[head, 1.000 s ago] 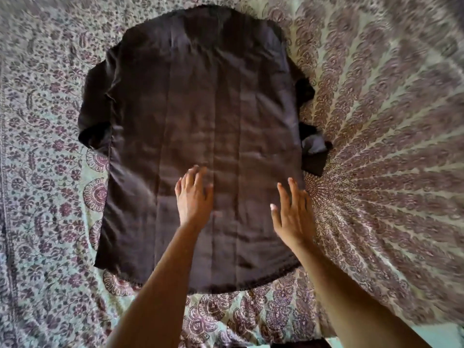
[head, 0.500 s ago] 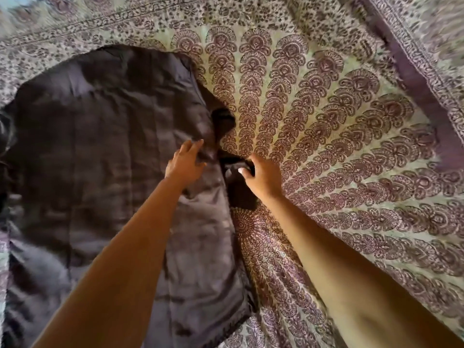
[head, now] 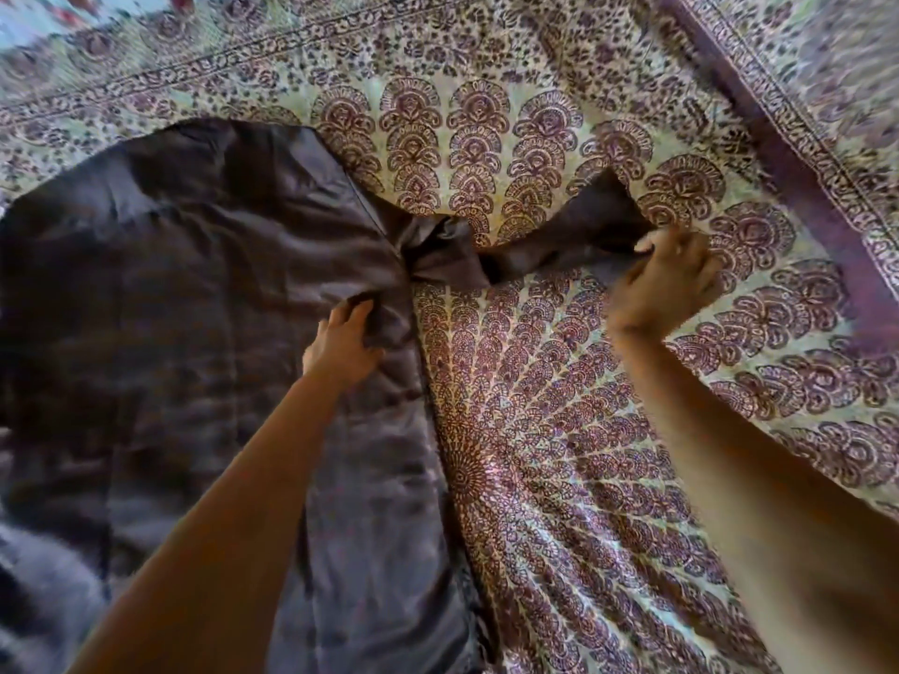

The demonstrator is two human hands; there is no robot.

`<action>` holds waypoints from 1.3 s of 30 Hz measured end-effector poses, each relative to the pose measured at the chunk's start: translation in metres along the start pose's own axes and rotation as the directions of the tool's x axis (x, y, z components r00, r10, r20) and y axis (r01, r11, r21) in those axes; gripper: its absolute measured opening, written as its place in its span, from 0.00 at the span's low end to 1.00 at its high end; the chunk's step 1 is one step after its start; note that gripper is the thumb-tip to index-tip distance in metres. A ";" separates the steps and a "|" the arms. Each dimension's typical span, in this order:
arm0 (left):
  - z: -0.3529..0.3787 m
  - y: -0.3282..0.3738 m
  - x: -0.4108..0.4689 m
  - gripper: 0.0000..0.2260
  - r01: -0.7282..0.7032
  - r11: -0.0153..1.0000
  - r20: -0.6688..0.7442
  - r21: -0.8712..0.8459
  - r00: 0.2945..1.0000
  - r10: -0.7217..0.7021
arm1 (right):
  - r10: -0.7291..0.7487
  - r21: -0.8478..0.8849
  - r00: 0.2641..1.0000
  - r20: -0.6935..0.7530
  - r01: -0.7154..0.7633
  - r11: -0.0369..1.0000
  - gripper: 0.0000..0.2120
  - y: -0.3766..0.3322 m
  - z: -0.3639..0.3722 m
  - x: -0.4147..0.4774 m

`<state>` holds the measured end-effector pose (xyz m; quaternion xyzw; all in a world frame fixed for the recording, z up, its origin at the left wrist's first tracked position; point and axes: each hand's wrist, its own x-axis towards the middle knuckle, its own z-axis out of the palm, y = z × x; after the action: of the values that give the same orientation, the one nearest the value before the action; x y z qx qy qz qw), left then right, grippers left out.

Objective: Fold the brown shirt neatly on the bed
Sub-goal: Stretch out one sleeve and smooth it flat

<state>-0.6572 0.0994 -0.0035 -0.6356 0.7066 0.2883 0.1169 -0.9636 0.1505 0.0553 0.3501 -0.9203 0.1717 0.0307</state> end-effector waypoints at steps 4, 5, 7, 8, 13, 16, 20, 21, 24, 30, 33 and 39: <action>-0.001 0.000 -0.006 0.33 0.000 0.998 0.026 0.069 1.000 -0.002 | -0.173 -0.068 0.962 0.211 0.191 0.979 0.24 0.009 0.010 -0.019; -0.001 0.000 -0.006 0.33 -0.001 0.997 0.032 0.072 0.999 -0.002 | -0.274 -0.062 0.926 0.261 0.299 0.952 0.26 0.007 0.018 -0.025; -0.003 0.002 -0.005 0.33 -0.004 0.996 0.042 0.092 0.999 0.000 | -0.413 -0.049 0.828 0.380 0.464 0.885 0.32 -0.001 0.032 -0.034; -0.005 0.004 -0.005 0.33 -0.004 0.994 0.047 0.108 0.999 -0.001 | -0.432 -0.047 0.783 0.448 0.503 0.863 0.34 -0.008 0.038 -0.038; -0.005 0.012 -0.004 0.34 0.029 0.990 0.039 0.141 0.999 -0.035 | -0.437 -0.108 0.768 0.468 0.540 0.835 0.20 -0.033 0.063 -0.038; -0.004 0.013 -0.006 0.34 0.042 0.988 0.030 0.147 0.998 -0.047 | -0.387 -0.028 0.867 0.314 0.416 0.909 0.10 -0.037 0.061 -0.020; -0.006 0.011 -0.005 0.34 0.041 0.983 0.053 0.178 0.997 -0.052 | -0.103 0.159 0.992 0.076 0.090 0.983 0.18 -0.026 0.032 0.017; -0.005 0.010 -0.004 0.34 0.039 0.983 0.059 0.177 0.997 -0.051 | -0.148 0.095 0.980 0.136 0.136 0.986 0.19 -0.020 0.027 0.025; -0.006 0.013 -0.002 0.35 0.036 0.982 0.092 0.187 0.994 -0.055 | -0.362 -0.166 0.790 0.496 0.495 0.853 0.21 0.001 0.022 0.033; -0.043 0.025 0.018 0.24 0.081 0.984 0.106 0.161 0.989 -0.099 | -0.461 -0.046 0.821 0.337 0.504 0.863 0.13 -0.011 0.034 0.040; -0.064 0.044 0.033 0.14 0.239 0.971 -0.156 -0.004 0.959 -0.236 | -0.510 0.082 0.801 0.314 0.512 0.855 0.10 -0.037 0.042 0.056; -0.099 0.064 0.088 0.16 0.129 0.989 -0.412 -0.070 0.900 -0.146 | -0.564 0.114 0.581 0.586 0.630 0.768 0.16 -0.075 0.075 0.082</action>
<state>-0.7134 -0.0269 0.0461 -0.7328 0.6625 0.1521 -0.0293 -0.9717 0.0208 0.0213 0.6720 -0.7178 -0.0157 -0.1815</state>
